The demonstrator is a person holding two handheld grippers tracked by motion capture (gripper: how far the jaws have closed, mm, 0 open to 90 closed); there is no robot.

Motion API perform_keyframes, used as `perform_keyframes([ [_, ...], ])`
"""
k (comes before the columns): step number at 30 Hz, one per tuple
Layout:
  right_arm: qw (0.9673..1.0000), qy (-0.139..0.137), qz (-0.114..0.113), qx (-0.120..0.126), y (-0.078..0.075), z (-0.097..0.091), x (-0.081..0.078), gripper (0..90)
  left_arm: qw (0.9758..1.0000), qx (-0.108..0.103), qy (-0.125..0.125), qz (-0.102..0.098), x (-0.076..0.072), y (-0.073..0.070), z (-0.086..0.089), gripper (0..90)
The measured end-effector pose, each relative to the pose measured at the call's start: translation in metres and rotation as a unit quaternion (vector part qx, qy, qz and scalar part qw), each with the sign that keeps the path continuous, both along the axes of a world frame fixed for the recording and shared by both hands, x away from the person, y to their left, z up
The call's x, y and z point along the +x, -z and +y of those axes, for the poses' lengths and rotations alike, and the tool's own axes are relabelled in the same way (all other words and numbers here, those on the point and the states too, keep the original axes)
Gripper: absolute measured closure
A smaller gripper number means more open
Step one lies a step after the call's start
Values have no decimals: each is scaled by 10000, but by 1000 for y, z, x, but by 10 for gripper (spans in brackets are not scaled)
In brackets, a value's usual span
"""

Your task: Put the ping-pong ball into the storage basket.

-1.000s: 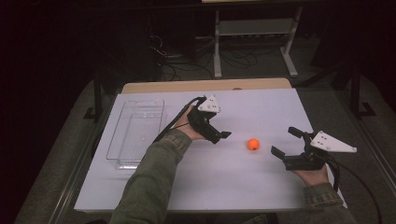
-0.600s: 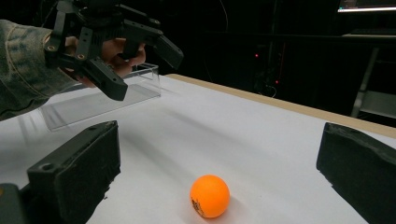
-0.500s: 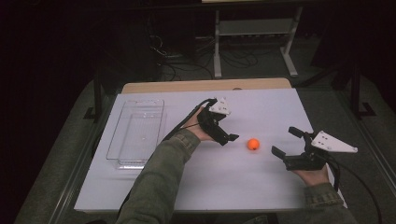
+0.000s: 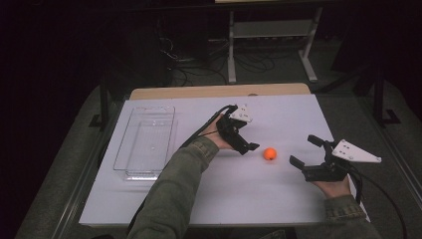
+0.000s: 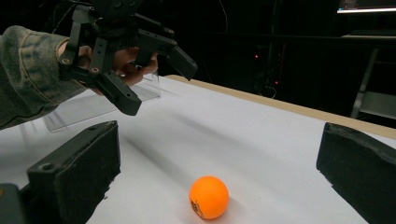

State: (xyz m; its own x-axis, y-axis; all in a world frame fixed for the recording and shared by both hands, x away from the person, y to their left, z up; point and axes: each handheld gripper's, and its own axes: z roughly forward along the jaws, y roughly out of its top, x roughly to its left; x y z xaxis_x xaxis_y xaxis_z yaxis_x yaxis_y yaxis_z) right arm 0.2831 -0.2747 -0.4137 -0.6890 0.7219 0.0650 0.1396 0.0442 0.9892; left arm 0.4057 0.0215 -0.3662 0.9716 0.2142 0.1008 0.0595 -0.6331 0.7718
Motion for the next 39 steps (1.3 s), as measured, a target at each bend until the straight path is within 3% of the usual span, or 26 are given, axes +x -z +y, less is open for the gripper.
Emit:
perform_keyframes([
  [39, 10000, -36, 11, -26, 1, 1, 2, 0, 9988, 297, 316, 244, 4, 26, -27, 0],
])
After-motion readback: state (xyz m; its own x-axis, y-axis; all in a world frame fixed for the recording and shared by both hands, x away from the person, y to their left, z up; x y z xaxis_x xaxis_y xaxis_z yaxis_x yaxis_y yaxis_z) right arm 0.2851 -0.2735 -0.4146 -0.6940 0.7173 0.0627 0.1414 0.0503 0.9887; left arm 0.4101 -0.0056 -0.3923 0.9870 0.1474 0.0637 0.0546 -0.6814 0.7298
